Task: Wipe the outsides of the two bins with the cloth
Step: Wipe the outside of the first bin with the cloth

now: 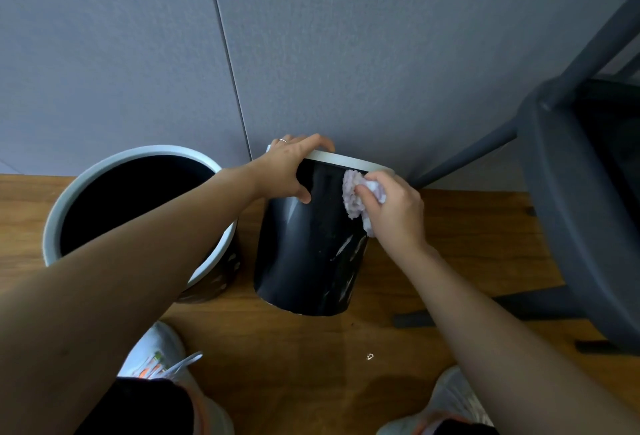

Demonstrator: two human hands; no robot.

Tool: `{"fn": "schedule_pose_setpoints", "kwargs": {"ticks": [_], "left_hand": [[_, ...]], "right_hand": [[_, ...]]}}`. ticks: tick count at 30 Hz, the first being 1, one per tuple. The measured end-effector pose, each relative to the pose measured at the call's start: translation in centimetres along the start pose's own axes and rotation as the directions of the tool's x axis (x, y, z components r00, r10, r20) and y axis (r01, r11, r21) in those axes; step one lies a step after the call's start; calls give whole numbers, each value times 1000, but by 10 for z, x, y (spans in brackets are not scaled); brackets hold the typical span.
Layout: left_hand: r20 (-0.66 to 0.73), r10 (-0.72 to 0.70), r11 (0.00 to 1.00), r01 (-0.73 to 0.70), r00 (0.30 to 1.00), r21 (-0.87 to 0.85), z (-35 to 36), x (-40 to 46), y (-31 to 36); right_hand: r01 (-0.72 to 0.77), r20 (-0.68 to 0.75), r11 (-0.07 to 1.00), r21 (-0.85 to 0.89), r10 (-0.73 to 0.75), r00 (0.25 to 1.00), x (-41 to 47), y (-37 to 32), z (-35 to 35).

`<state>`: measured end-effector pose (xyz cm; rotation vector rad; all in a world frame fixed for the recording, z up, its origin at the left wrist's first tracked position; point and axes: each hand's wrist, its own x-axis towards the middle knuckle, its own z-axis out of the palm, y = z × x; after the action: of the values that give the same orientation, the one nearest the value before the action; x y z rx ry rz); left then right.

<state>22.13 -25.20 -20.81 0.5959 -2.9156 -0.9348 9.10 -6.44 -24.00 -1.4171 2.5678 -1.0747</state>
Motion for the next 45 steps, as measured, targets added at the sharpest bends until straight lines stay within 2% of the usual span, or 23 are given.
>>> {"fn": "schedule_pose_setpoints", "kwargs": {"ticks": [4, 8, 12, 14, 19, 22, 26, 34, 37, 42, 45], "left_hand": [[27, 19, 994, -22, 999, 110, -2, 5, -1], [7, 34, 981, -34, 999, 191, 0, 10, 2], [-9, -15, 974, 17, 1000, 227, 4, 11, 2], [-5, -51, 975, 50, 999, 215, 3, 9, 1], [23, -45, 988, 41, 999, 150, -2, 6, 2], [45, -27, 991, 21, 999, 135, -3, 4, 5], [70, -25, 994, 17, 997, 111, -7, 3, 5], [75, -23, 998, 19, 997, 53, -6, 2, 3], [78, -23, 997, 17, 997, 78, -8, 3, 2], [30, 28, 972, -34, 999, 231, 1, 8, 11], [45, 14, 968, -24, 999, 249, 4, 10, 12]], "right_hand": [[51, 76, 996, -71, -46, 996, -2, 0, 3], [176, 192, 980, -93, -156, 969, -20, -3, 10], [224, 275, 969, -107, -187, 943, -40, 2, 12], [203, 264, 975, -93, -173, 949, -36, 3, 10], [102, 112, 992, -79, -93, 989, -6, -5, 6], [142, 67, 985, -101, -136, 989, 8, -13, 4], [230, 77, 968, -100, -223, 972, 13, -11, -3], [237, 55, 969, -74, -233, 971, 16, 1, -10], [232, 63, 970, -74, -228, 972, 18, 0, -9], [217, 64, 973, -81, -212, 975, 17, -2, -6], [204, 75, 974, -96, -197, 978, 16, -2, -5]]}}
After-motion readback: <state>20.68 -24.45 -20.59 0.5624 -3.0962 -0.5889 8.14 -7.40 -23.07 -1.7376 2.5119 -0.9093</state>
